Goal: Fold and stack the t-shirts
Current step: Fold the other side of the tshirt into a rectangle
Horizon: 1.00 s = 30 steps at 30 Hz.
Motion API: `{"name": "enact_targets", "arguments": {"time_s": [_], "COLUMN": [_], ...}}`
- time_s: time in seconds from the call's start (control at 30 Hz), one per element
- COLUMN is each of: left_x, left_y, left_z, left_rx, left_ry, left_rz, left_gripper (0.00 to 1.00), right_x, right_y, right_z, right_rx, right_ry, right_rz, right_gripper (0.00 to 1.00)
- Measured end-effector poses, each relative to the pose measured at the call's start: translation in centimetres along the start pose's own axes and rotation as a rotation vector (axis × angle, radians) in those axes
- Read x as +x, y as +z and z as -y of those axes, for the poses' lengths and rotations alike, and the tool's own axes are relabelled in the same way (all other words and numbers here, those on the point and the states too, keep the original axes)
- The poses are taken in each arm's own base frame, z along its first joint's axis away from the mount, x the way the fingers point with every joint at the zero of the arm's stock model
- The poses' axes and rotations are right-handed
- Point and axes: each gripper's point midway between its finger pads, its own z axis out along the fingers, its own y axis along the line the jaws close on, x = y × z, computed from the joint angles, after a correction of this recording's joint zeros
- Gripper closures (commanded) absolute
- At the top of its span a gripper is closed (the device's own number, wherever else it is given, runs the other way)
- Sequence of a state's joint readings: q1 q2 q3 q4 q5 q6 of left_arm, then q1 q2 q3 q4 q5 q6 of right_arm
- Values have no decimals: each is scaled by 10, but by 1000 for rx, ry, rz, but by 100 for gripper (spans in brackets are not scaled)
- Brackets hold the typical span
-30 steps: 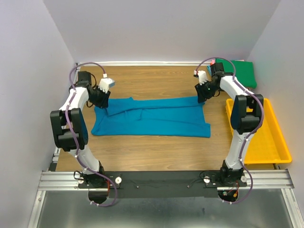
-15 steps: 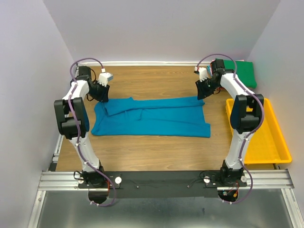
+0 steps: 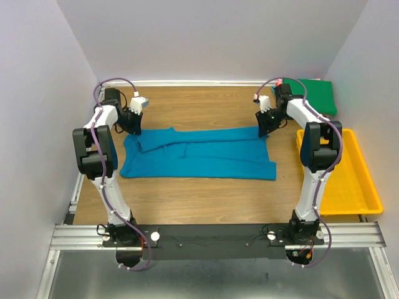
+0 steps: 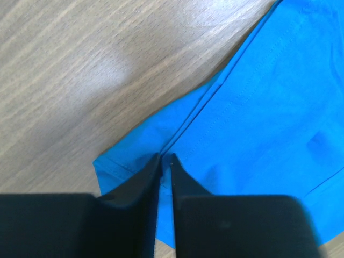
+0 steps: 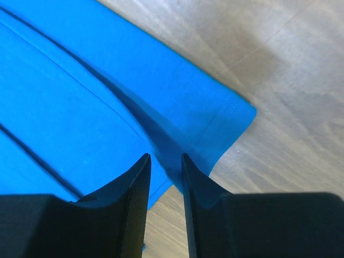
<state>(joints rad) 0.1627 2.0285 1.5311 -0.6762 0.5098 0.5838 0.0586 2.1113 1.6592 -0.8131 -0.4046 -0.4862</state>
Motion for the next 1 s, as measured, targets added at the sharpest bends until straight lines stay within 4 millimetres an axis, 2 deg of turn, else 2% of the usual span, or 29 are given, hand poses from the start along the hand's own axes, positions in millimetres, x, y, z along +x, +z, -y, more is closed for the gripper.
{"name": "enact_targets", "arguments": {"time_s": [0.03,0.1,0.33,0.47,0.7,0.87,1.0], "left_x": [0,1,2,1,5,28,67], "left_y": [0,0,-4,-14,-39,-48,-50], "left_z": [0,0,4,11,41,68,99], "left_rx": [1,1,8,15,71,132,214], "left_ry": [1,1,13,34,95,148,188], "left_rz": [-1,-2,-8,-2,18,-7,-68], "left_gripper": [96,100,100,100,100,100,100], "right_x": [3,7,19,22,30,35,37], "right_y": [1,3,7,7,7,8,8], "right_z": [-1,-2,-5,-6,-6,-5,-5], "right_rx": [-3,-9,-17,-17,-13,-9,-5], "right_ry": [3,7,15,12,6,-3,-4], "right_rz": [-7,-16,-45,-53,-75,-91,-100], "right_gripper": [69,73,87,88,88,89,91]}}
